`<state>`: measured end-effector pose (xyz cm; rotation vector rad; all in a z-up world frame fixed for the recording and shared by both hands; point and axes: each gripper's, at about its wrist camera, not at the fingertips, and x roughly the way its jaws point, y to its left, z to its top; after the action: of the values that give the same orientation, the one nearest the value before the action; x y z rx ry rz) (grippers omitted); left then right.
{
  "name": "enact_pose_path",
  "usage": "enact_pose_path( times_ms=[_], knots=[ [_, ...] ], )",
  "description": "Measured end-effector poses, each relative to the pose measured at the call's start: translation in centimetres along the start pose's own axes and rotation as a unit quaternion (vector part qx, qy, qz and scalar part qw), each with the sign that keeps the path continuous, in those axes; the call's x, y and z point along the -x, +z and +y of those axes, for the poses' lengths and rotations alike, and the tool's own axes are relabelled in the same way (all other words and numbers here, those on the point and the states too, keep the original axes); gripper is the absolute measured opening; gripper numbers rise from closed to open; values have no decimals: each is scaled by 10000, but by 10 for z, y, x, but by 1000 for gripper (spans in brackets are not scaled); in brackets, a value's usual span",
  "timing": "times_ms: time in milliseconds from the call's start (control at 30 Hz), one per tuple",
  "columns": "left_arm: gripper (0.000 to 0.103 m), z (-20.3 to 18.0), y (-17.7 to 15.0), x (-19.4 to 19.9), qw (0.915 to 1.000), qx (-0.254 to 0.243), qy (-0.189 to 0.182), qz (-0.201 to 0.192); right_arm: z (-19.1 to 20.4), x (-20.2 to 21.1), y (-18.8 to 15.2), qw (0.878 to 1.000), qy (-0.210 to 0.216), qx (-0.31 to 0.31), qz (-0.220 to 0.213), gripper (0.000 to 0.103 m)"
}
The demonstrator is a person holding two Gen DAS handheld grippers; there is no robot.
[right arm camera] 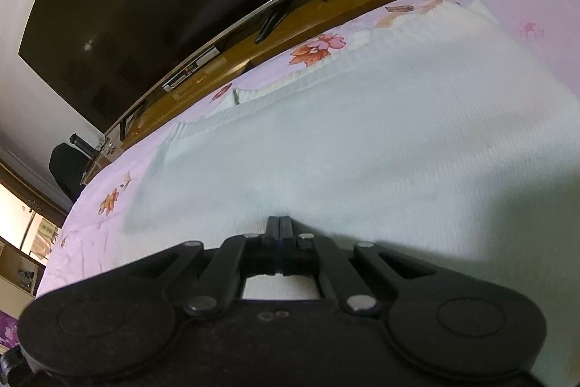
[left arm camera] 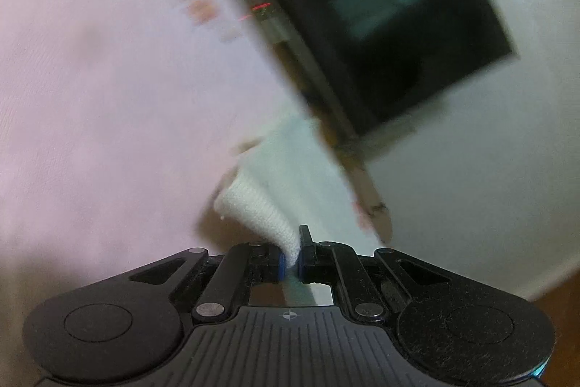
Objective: Fold small clothes
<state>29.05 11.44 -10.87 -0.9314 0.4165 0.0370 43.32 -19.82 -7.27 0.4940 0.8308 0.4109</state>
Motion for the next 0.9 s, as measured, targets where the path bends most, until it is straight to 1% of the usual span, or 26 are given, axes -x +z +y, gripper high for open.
enact_pose_path(
  times_ms=[67, 133, 200, 233, 267, 300, 333, 367, 400, 433, 467, 500, 533, 567, 600, 633, 667, 700, 733, 767, 800, 867, 900],
  knots=[
    [7, -32, 10, -1, 9978, -641, -175, 59, -5, 0, 1, 9999, 88, -129, 1, 0],
    [7, -74, 18, -5, 9895, -1384, -414, 107, -13, 0, 2, 9993, 210, -295, -5, 0],
    [7, -117, 16, -16, 9727, -2136, -781, 470, -18, 1, 1, 9987, 297, -423, -17, 0],
    [7, -133, 12, -20, 9647, -2403, -906, 587, -20, 2, 1, 9983, 334, -484, -17, 0],
    [7, -148, 6, -25, 9552, -2652, -1079, 745, -24, 3, 1, 9974, 402, -603, -12, 0],
    [7, -164, -3, -34, 9416, -2959, -1219, 1050, -31, 7, 2, 9958, 474, -788, -40, 0],
    [7, -175, -15, -43, 9304, -3200, -1247, 1282, -38, 18, 2, 9938, 489, -979, -216, 0],
    [7, -183, -26, -51, 9191, -3412, -1277, 1500, -51, 35, 2, 9892, 546, -1248, -541, 4],
    [7, -190, -40, -60, 9045, -3653, -1290, 1781, -67, 53, 1, 9830, 592, -1536, -808, 8],
    [7, -193, -57, -71, 8917, -3828, -1303, 2033, -84, 73, -1, 9770, 497, -1791, -1049, 15],
    [7, -193, -74, -82, 8799, -3915, -1365, 2323, -100, 95, -3, 9723, 370, -1899, -1311, 18],
    [7, -192, -87, -88, 8725, -3930, -1413, 2538, -114, 115, -5, 9689, 270, -1936, -1516, 20],
    [7, -190, -105, -96, 8593, -3999, -1485, 2823, -129, 134, -7, 9651, 179, -2020, -1655, 26],
    [7, -189, -123, -102, 8448, -4130, -1485, 3062, -141, 147, -8, 9624, 133, -2116, -1700, 29],
    [7, -187, -142, -106, 8359, -4259, -1341, 3192, -150, 158, -9, 9607, 105, -2177, -1717, 30],
    [9, -186, -153, -102, 8344, -4360, -1237, 3136, -159, 168, -11, 9600, 46, -2195, -1741, 31],
    [30, -188, -157, -92, 8347, -4444, -1282, 2988, -163, 174, -11, 9595, -14, -2199, -1760, 33],
    [46, -190, -155, -81, 8361, -4383, -1435, 2971, -167, 181, -12, 9590, -51, -2202, -1781, 34],
    [77, -190, -149, -70, 8429, -4199, -1579, 2971, -169, 185, -13, 9586, -32, -2202, -1806, 37],
    [84, -189, -142, -59, 8514, -4085, -1649, 2845, -171, 187, -14, 9584, 19, -2189, -1833, 40],
    [84, -186, -128, -45, 8588, -4050, -1752, 2601, -171, 188, -14, 9587, 29, -2167, -1841, 40],
    [84, -180, -105, -37, 8683, -3955, -1783, 2405, -168, 182, -13, 9612, 65, -2106, -1782, 40],
    [84, -176, -91, -39, 8786, -3845, -1706, 2263, -165, 178, -13, 9625, 118, -2073, -1746, 40]
  ],
)
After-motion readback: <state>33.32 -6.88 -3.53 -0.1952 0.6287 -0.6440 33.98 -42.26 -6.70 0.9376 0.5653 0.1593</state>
